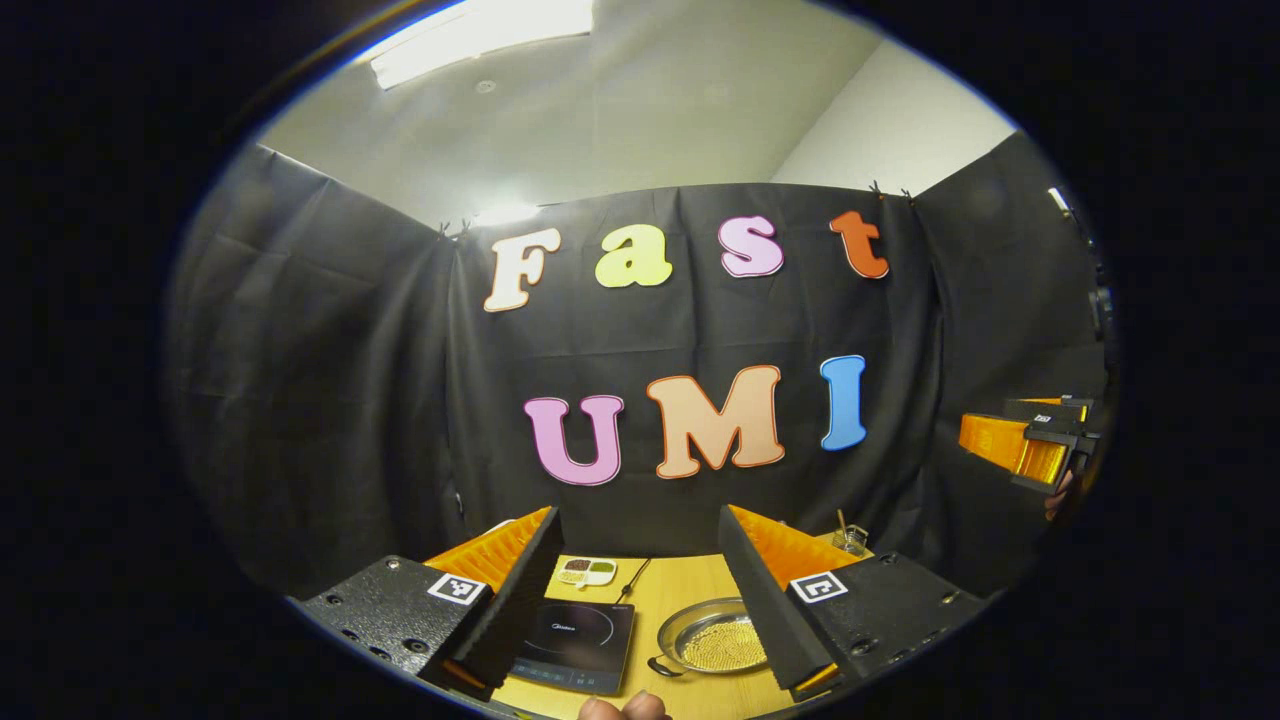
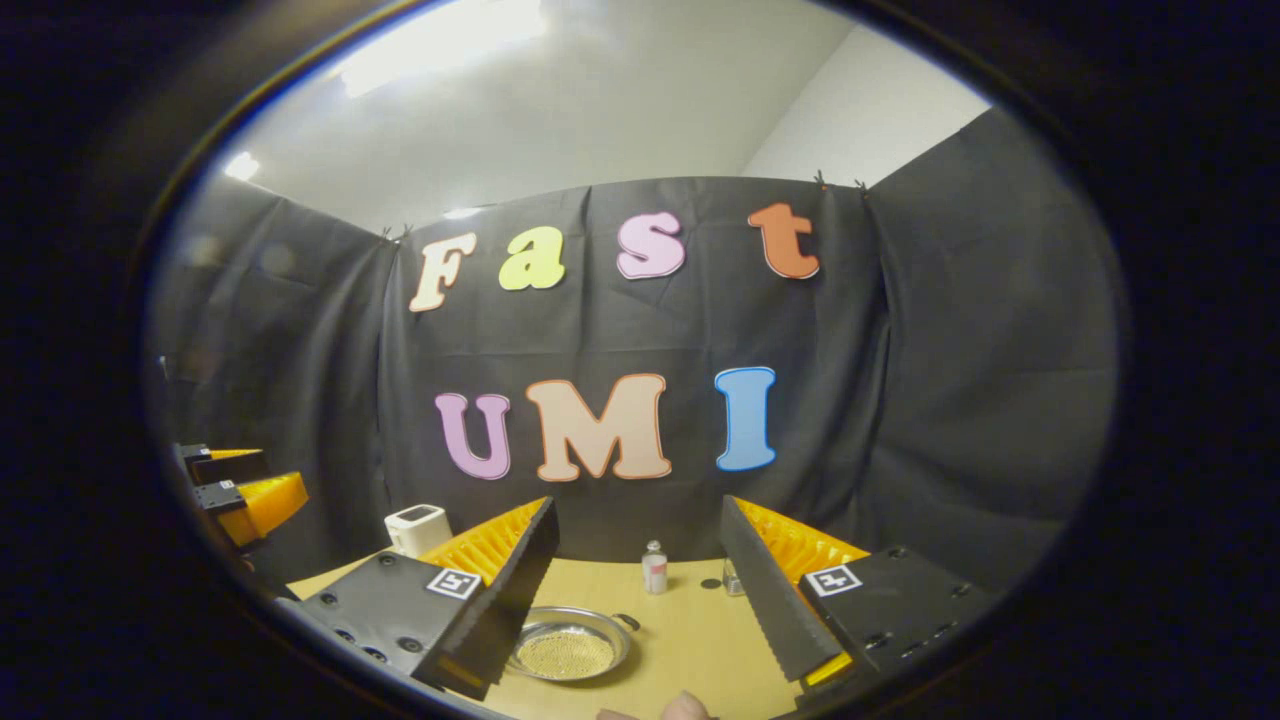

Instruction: First push the handle of the pot to place it horizontally, then grasp the pot with both hands and set it on the induction cooktop.

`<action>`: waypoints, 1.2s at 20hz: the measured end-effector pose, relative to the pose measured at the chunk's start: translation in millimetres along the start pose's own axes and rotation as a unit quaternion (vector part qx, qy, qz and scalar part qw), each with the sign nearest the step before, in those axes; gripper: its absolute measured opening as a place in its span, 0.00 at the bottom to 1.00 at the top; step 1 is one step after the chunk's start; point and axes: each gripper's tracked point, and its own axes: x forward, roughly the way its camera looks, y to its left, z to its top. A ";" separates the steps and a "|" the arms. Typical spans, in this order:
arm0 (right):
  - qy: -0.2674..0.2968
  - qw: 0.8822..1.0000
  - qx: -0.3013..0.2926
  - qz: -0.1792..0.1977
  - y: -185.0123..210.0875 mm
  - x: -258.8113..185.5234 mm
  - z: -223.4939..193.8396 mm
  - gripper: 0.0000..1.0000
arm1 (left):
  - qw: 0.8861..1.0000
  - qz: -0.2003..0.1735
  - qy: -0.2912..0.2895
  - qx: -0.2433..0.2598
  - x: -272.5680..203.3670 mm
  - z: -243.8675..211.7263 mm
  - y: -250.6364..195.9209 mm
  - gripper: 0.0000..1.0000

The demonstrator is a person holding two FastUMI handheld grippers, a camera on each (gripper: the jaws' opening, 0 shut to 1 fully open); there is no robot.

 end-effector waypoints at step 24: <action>0.069 0.997 -0.013 0.016 128.5 63.5 -103.1 0.02 | 1.000 -0.021 -0.011 -0.012 69.6 -50.9 124.3 0.95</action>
